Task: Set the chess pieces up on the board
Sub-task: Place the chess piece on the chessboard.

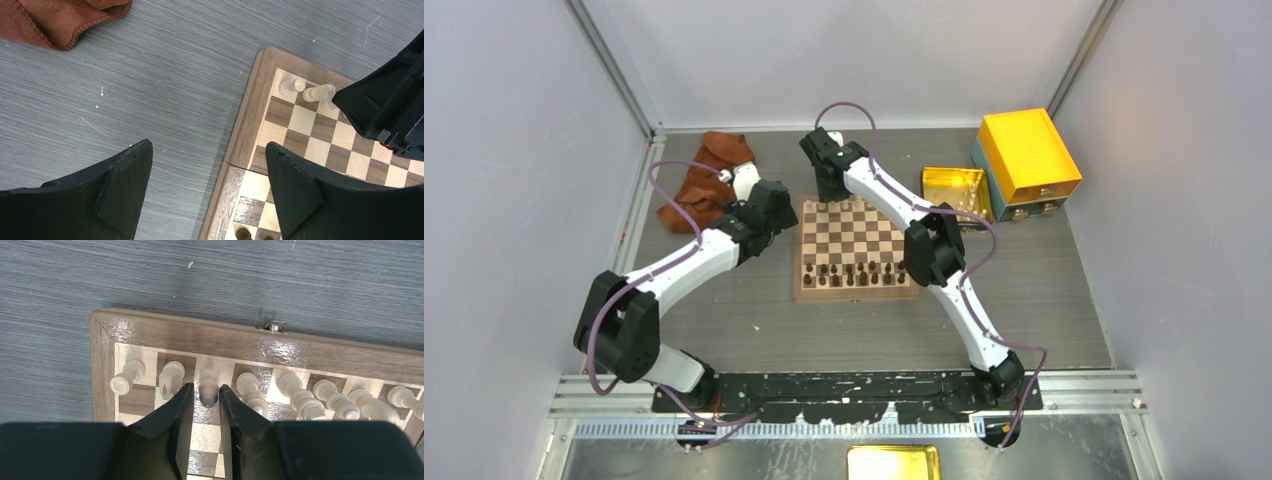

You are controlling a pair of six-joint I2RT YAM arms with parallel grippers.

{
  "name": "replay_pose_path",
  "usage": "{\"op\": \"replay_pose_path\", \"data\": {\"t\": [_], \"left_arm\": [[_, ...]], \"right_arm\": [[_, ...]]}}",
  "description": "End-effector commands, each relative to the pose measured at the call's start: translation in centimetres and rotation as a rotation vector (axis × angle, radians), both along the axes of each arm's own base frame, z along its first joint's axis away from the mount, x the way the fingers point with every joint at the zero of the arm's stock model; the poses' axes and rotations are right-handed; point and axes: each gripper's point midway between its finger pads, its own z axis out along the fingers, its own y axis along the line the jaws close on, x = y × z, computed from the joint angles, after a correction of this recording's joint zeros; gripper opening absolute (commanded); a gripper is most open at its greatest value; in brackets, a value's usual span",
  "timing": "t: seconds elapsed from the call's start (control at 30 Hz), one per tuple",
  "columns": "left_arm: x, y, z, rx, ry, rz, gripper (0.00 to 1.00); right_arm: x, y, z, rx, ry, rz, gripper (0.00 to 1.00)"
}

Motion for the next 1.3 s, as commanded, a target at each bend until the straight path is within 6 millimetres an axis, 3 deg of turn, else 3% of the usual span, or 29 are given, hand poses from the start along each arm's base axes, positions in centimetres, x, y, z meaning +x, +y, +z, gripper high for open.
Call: {"op": "replay_pose_path", "data": {"t": [0.0,0.77,1.27], "left_arm": [[1.4,-0.3,2.0,-0.03,-0.071,0.021,0.84],[1.2,-0.1,2.0,-0.026,-0.071,0.025,0.84],[1.2,0.0,2.1,-0.024,-0.073,0.028,0.84]], "right_arm": [[0.9,0.4,3.5,0.045,-0.072,0.007,0.31],[1.0,0.1,5.5,0.056,-0.114,0.005,0.31],[0.8,0.1,8.8,0.067,-0.179,0.018,0.32]]}}
